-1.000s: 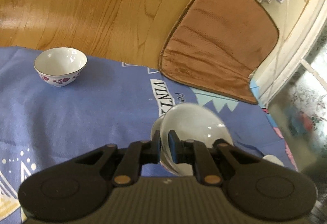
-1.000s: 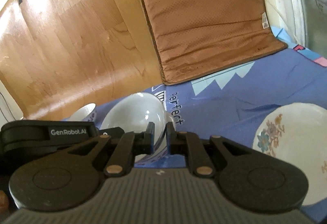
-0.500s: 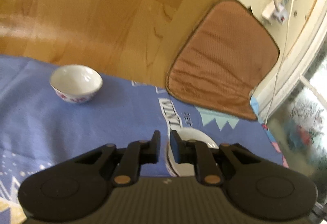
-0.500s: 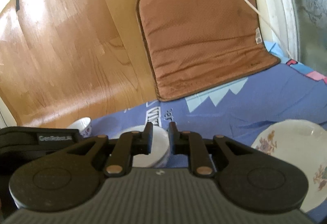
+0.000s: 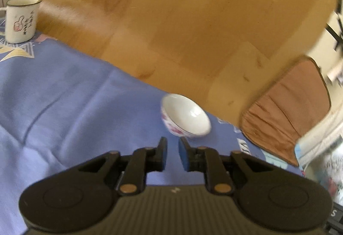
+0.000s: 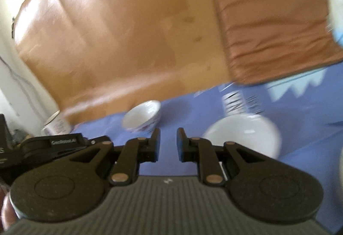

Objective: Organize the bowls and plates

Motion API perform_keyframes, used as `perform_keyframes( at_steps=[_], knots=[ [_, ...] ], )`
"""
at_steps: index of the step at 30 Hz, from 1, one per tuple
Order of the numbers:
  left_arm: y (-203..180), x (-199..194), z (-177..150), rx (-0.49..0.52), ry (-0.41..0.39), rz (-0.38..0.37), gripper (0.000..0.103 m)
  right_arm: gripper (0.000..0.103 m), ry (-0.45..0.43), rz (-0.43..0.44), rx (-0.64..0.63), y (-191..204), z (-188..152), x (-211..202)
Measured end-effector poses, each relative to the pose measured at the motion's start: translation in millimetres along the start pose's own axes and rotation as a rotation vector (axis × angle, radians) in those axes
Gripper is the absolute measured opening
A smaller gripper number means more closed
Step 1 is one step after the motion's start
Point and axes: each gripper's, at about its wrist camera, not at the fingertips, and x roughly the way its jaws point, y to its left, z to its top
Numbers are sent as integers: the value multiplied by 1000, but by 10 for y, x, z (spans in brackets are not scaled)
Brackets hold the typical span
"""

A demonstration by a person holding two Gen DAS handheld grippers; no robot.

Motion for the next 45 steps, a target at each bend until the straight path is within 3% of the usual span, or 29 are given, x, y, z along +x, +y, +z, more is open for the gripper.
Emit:
perform_keyframes(
  at_steps=[4, 9, 14, 17, 18, 19, 21, 27, 37, 45],
  knots=[
    [84, 108, 189, -9, -3, 18, 36, 34, 67, 13, 15, 158, 94, 364],
    [-63, 366, 326, 25, 5, 7, 42, 35, 101, 6, 12, 296, 235, 746],
    [-118, 707, 385, 52, 20, 64, 44, 35, 108, -63, 15, 310, 311, 1101],
    [-87, 835, 363, 37, 34, 71, 33, 34, 120, -92, 44, 254, 293, 1287],
    [-70, 871, 352, 36, 43, 68, 23, 34, 127, -98, 47, 247, 283, 1346],
    [-49, 909, 333, 35, 61, 61, 11, 29, 137, -100, 50, 234, 268, 1397],
    [-24, 904, 294, 42, 61, 68, 8, 16, 170, -77, 53, 223, 244, 1500],
    [84, 427, 98, 12, 46, 39, 6, 12, 169, -46, 10, 307, 118, 1175],
    [198, -655, -690, -11, -7, 57, 6, 13, 138, 65, -70, 607, -489, 210],
    [132, -920, -1004, 47, 16, 96, 7, 14, 195, 86, -41, 534, -812, -103]
  ],
)
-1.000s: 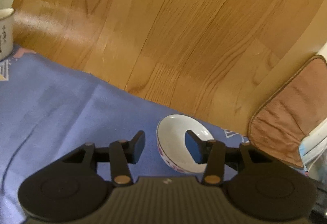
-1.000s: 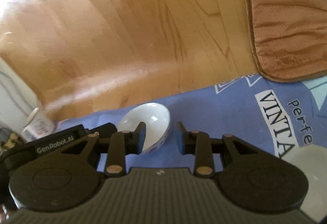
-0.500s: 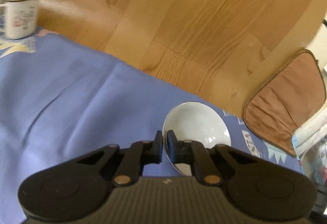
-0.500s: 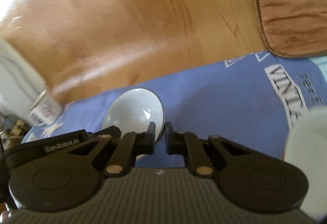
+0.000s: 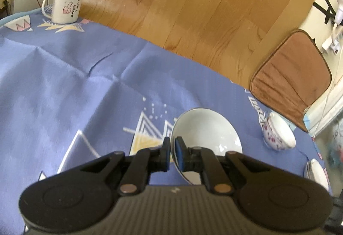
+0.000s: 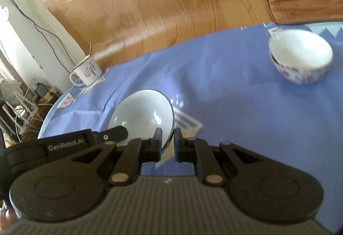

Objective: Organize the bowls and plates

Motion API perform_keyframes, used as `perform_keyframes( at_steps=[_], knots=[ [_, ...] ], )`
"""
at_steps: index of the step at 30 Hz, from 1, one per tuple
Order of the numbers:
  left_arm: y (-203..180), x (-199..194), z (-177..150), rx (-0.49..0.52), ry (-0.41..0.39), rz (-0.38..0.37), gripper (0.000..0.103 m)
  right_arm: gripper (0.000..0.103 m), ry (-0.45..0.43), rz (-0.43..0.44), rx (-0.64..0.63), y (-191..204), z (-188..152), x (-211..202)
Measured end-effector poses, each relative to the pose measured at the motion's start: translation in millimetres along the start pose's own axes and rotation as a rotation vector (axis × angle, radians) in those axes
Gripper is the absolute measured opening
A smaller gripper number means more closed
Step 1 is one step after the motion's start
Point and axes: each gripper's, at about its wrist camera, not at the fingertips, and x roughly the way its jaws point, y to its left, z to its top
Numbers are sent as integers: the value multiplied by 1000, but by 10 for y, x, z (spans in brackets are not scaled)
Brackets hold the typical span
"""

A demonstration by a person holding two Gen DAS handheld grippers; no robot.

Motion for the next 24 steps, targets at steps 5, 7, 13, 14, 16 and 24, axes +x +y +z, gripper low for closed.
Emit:
perform_keyframes(
  at_steps=[5, 7, 13, 14, 16, 24],
  knots=[
    [35, -24, -20, -9, -1, 14, 15, 18, 17, 16, 13, -4, -74, -28],
    [58, -49, 9, -9, -18, 23, 23, 20, 3, 19, 12, -5, -64, -31],
    [59, 20, 40, 2, -6, 10, 24, 21, -21, 23, 7, -11, -42, -55],
    [43, 50, 33, 11, 3, 4, 22, 21, -13, 23, 9, -19, -45, -31],
    [-2, 104, 23, 23, 22, -4, 9, 17, -1, 28, 12, -46, -63, 2],
    [-656, 218, 261, 131, -19, -130, 9, 13, -172, -31, 21, -251, 100, -340]
  ],
)
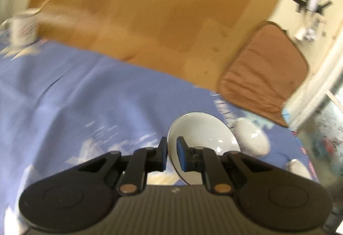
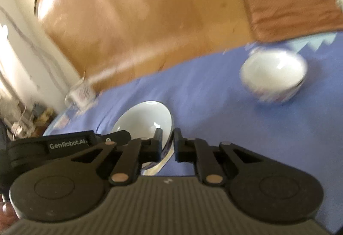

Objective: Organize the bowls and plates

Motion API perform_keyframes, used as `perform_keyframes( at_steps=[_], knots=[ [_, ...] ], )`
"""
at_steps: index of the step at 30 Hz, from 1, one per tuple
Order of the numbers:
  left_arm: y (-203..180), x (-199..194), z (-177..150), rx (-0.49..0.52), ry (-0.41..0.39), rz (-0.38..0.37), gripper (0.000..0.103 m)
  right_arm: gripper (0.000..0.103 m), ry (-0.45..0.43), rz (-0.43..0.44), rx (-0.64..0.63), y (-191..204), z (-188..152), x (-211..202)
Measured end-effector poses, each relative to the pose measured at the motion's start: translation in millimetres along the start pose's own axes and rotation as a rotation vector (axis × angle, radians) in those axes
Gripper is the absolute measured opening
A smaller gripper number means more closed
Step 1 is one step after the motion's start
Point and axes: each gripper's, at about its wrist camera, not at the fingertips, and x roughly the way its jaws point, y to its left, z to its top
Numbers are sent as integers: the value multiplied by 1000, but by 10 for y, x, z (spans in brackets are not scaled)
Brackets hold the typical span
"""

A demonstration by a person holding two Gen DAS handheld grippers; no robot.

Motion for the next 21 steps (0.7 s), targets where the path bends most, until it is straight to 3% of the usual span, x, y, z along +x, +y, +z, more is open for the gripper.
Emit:
perform_keyframes(
  at_steps=[5, 9, 13, 21],
  knots=[
    [-514, 387, 203, 65, -4, -93, 9, 13, -167, -115, -14, -262, 225, -242],
    [-792, 762, 240, 87, 48, -116, 10, 13, -236, -201, -4, -516, 334, -311],
    [-949, 1025, 190, 106, 101, -112, 12, 14, -237, -238, 49, -781, 396, -278],
    [-949, 1143, 156, 135, 93, -59, 14, 20, -217, -250, 83, -924, 377, -91]
  ],
)
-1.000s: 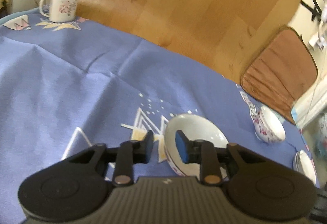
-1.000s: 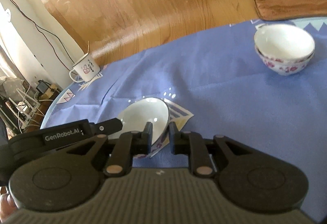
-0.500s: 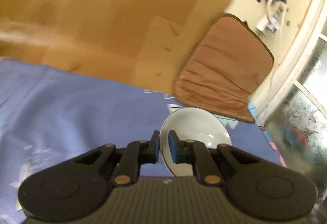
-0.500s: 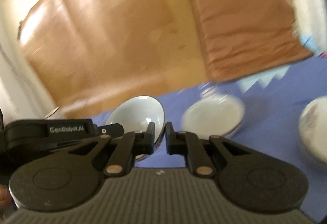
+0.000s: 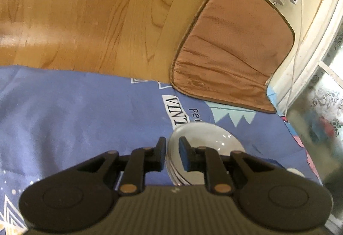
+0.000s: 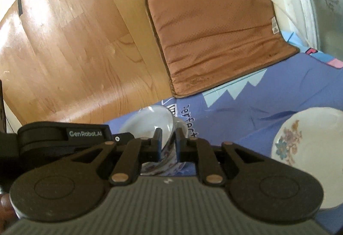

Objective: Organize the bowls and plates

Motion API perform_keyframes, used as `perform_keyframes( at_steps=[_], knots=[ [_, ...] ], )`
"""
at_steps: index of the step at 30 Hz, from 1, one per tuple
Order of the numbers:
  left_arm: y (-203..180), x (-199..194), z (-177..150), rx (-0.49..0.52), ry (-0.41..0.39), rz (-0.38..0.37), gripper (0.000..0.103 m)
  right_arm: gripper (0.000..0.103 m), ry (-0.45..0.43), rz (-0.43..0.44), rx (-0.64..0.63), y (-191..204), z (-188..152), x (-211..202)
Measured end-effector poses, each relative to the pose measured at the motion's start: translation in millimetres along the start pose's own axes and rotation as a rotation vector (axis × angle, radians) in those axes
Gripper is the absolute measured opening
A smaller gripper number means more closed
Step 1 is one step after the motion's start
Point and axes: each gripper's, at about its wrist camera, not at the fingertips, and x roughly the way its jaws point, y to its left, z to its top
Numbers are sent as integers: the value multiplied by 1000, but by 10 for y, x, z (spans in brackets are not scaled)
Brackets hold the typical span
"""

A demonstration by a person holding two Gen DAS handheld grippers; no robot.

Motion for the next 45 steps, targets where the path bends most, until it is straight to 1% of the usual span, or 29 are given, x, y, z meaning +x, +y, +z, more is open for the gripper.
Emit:
perform_keyframes(
  at_steps=[2, 3, 4, 6, 9, 11, 13, 14, 17, 21, 23, 33, 37, 41, 45],
  knots=[
    [4, -5, 13, 2, -11, 15, 19, 22, -19, -1, -1, 6, 3, -1],
    [19, -30, 18, 0, -20, 21, 23, 29, -25, -7, -3, 6, 4, -3],
    [36, -57, 19, -5, -34, 26, 24, 36, -32, -8, 2, -4, 6, -13],
    [70, -99, 35, -19, -51, 31, 26, 36, -62, -7, 28, -37, 4, -44],
    [126, -124, 46, -46, -45, 20, 28, 36, -58, -5, 34, -49, 9, -38],
    [163, -133, 35, -58, -41, 17, 31, 36, -49, -2, 49, -67, 8, -32],
    [188, -147, 8, -60, -44, 23, 38, 36, -48, -5, 59, -80, 7, -42],
    [193, -152, -13, -54, -47, 33, 39, 36, -50, -6, 64, -86, 9, -51],
    [212, -215, -91, -14, -64, 78, 39, 36, -77, -14, 76, -104, 1, -104],
    [256, -319, -188, 41, -110, 179, 39, 36, -141, -38, 41, -66, -76, -207],
    [286, -352, -214, 56, -121, 216, 39, 36, -151, -40, 31, -50, -115, -229],
    [351, -403, -323, 68, -115, 232, 39, 36, -149, -49, 13, -13, -237, -333],
    [369, -427, -345, 68, -117, 237, 42, 36, -139, -49, -4, 16, -286, -332],
    [370, -440, -375, 71, -122, 241, 43, 36, -123, -41, -3, 23, -290, -316],
    [365, -423, -388, 72, -120, 242, 43, 38, -128, -44, -2, 25, -298, -322]
  ],
)
